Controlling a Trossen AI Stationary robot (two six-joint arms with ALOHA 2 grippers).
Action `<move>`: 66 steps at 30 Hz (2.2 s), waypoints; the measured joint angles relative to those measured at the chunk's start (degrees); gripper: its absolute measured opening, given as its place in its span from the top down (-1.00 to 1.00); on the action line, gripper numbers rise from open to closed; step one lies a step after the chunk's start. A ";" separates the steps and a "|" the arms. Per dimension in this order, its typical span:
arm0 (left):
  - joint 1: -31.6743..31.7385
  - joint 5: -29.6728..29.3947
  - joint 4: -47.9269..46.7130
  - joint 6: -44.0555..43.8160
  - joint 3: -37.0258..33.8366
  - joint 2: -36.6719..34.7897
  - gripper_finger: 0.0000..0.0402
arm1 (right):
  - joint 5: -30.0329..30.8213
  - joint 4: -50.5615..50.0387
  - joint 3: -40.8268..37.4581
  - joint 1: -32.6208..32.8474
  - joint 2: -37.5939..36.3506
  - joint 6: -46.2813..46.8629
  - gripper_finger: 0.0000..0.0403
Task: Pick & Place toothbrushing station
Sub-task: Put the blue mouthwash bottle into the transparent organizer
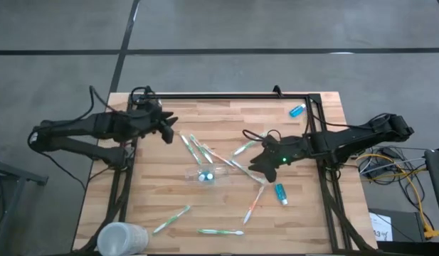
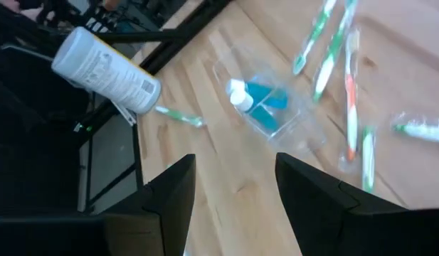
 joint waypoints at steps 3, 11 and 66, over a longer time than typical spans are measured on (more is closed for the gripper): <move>2.78 3.92 -0.37 -0.11 0.00 1.27 0.34 | 0.10 0.20 0.00 0.02 -0.59 -1.82 0.06; 11.11 12.77 -0.34 2.78 -0.09 2.70 0.34 | 7.17 8.52 0.00 1.69 -1.66 -14.24 0.06; 15.88 30.01 2.65 37.54 -6.58 2.29 0.34 | 14.76 -19.12 -4.52 22.12 -13.67 29.44 0.06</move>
